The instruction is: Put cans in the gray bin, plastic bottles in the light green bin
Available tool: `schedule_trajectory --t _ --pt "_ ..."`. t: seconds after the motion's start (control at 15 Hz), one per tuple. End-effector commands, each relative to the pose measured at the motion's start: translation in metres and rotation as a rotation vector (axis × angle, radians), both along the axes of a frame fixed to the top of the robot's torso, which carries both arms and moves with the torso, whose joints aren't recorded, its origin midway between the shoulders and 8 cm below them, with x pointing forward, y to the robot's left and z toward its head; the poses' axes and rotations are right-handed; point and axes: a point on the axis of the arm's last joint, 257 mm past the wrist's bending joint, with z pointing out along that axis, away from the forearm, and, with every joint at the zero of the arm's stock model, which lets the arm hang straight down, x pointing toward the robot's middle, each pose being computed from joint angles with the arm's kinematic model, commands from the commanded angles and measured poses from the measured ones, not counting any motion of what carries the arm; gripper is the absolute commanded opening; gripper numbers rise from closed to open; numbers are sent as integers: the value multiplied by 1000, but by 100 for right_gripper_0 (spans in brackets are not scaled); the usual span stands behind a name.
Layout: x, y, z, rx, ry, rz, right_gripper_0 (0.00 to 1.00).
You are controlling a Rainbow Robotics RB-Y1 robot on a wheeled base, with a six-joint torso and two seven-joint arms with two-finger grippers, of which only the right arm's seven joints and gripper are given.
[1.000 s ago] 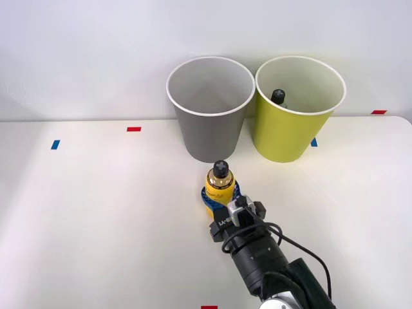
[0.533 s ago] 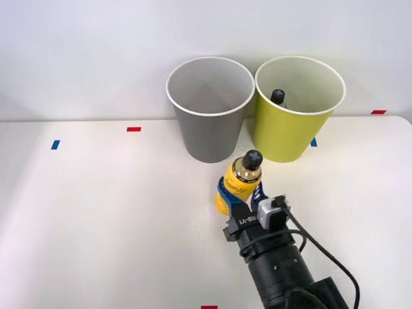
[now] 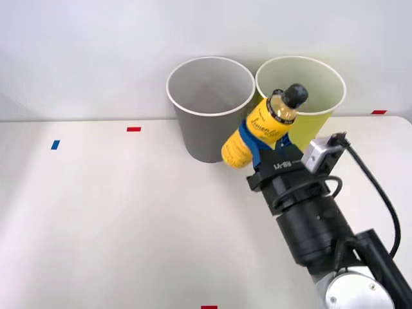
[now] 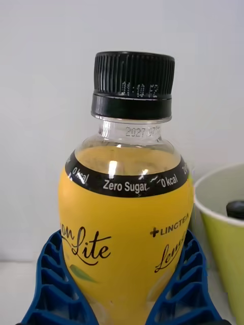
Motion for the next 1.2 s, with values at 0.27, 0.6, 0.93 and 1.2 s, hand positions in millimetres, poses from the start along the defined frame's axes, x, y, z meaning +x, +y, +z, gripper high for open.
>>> schedule_trajectory --t 0.27,0.6,0.93,1.2 --pt "39 -27 84 122 -98 80 0" --pt "105 -59 95 108 -103 -6 0" --pt "159 -100 91 45 -79 -110 0" --pt "186 -118 74 -17 -48 -195 0"
